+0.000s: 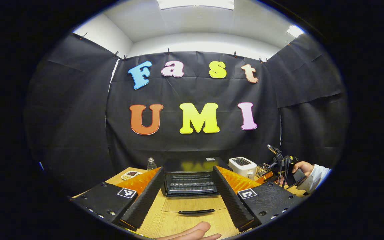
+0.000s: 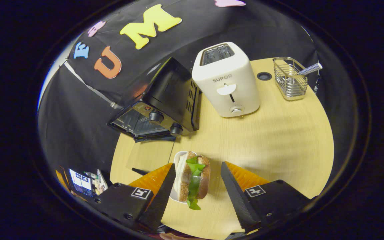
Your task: Open the electric oven with the left hand, put the food in, and close the electric oven.
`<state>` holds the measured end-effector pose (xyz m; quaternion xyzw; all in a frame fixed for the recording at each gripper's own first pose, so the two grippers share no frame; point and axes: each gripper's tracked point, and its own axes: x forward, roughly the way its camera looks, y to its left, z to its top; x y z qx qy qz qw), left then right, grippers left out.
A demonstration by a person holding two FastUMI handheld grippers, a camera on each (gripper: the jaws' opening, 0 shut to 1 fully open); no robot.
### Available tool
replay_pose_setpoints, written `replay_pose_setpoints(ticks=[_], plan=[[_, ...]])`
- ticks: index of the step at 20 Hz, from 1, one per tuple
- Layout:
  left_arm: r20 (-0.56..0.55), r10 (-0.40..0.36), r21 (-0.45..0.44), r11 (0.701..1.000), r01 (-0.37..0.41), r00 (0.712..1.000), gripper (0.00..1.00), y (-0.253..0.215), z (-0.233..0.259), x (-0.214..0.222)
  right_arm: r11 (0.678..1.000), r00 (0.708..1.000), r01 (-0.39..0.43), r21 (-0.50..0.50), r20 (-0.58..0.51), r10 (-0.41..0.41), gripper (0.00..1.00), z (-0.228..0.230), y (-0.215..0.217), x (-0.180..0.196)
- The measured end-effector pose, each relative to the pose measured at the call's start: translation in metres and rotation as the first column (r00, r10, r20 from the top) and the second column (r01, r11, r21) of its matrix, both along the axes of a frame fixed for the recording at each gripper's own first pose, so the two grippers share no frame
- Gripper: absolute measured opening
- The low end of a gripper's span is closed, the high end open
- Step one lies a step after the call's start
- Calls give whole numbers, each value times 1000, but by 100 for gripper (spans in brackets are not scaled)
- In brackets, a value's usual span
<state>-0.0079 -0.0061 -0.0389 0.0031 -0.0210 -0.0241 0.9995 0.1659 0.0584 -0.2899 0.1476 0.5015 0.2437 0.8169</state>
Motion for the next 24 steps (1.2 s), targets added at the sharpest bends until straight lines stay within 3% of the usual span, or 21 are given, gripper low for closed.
replay_pose_setpoints(ticks=[1, 5, 7, 9, 10, 12, 13, 14, 19, 24], plan=[[1, 12, 8, 1000, -12, 1000, 94, 3, 1, -1, 1000, 999, -22, 14, -23, 23, 85, -3, 3, -3], [-7, 35, 14, 999, -35, 999, 94, 8, -2, -5, 994, 987, -85, 67, -130, 93, 79, -19, 16, -15], [-4, 64, 8, 998, -63, 998, 94, 15, -1, -7, 994, 985, -58, 92, -157, 72, 50, -22, 14, -13], [-8, 72, -1, 997, -72, 997, 94, 17, -1, -8, 992, 982, -32, 119, -181, 53, 40, -24, 15, -16], [-5, 74, -5, 997, -74, 997, 94, 18, -1, -9, 993, 982, -26, 117, -181, 47, 45, -24, 16, -17], [5, 71, -3, 997, -71, 997, 94, 19, 1, -11, 993, 984, -25, 111, -175, 44, 40, -21, 15, -23], [10, 66, -2, 998, -66, 998, 94, 20, 1, -12, 995, 986, -27, 100, -158, 43, 30, -18, 12, -24], [15, 62, -1, 998, -62, 998, 94, 19, 2, -12, 996, 990, -28, 88, -138, 40, 39, -15, 10, -25], [33, 57, -16, 998, -56, 998, 94, 24, 2, -16, 996, 999, -12, 93, -49, 16, 39, 10, 5, -37], [40, 30, -11, 1000, -29, 999, 94, 28, 2, -16, 983, 999, -39, 181, 9, 38, 39, 41, 30, -66]])
